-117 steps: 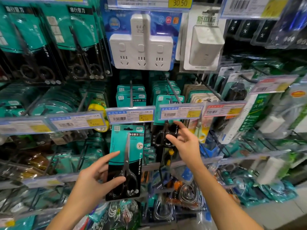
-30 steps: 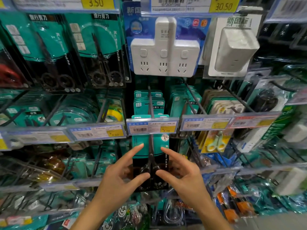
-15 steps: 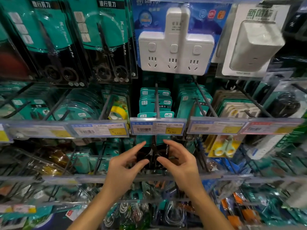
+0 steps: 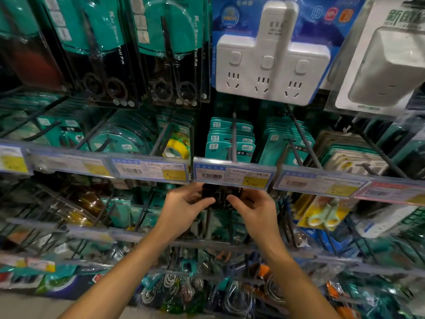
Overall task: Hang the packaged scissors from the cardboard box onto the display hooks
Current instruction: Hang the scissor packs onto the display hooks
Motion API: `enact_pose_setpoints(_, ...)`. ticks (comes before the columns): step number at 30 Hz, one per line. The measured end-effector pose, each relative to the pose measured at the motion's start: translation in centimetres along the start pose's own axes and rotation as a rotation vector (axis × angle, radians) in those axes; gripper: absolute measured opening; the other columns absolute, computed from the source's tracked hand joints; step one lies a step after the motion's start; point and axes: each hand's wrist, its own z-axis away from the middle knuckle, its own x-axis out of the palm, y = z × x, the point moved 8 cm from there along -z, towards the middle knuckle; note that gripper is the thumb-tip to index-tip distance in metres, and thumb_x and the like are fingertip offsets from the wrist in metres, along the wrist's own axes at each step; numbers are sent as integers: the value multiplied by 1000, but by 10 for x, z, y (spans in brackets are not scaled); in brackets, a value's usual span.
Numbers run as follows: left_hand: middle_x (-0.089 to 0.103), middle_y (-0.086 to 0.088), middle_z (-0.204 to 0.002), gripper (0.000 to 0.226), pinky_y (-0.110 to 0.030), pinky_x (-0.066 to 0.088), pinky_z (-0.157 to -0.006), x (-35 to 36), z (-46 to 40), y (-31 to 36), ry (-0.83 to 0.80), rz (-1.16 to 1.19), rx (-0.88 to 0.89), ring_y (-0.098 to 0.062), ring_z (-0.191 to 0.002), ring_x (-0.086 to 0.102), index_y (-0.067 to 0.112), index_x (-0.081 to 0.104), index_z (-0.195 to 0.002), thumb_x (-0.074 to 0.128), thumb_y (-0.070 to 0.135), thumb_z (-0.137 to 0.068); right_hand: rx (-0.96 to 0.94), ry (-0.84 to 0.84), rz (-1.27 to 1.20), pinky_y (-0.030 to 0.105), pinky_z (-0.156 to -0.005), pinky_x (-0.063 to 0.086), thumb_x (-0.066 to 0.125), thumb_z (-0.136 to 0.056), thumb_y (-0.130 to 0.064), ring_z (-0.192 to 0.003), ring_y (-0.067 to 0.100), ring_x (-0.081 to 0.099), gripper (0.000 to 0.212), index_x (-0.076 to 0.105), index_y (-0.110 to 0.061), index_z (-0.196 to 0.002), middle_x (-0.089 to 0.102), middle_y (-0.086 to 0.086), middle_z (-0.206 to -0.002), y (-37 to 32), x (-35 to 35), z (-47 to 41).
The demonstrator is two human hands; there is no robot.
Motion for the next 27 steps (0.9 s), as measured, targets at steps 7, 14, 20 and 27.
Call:
enact_pose_setpoints(7,69,16,-88,26,-6,50,-78,2,-6,2,-7,6,-42,13,-80,66,26,68,-93,76,4,-80,-1,53,60,16,-76,52,74,-83,-10,-79,-4,65,28,58,-32,-92,67,-30,-79,1,3,-6)
enact_pose_setpoints(14,60,5,-132,50,-24,44,-104,4,6,10,-124,-255,91,-8,-121,55,21,51,-138,67,21,-90,0,98,184,45,-81,55,72,-87,-22,-81,4,61,29,50,-38,-100,60,-12,-85,-9,10,5)
enact_pose_setpoints(20,41,1,-152,59,-30,34,-113,11,32,21,-237,-384,191,-14,-139,37,24,30,-150,55,26,-98,81,-5,361,39,-107,43,64,-91,-36,-129,8,47,58,37,-24,-141,49,-3,-138,-13,22,32)
enact_pose_setpoints(27,41,-9,-151,61,-36,31,-113,27,92,14,-324,-522,249,-24,-141,34,19,24,-152,48,36,-99,180,71,788,34,-116,30,61,-92,-41,-141,18,33,66,34,-15,-147,39,4,-151,-16,7,121)
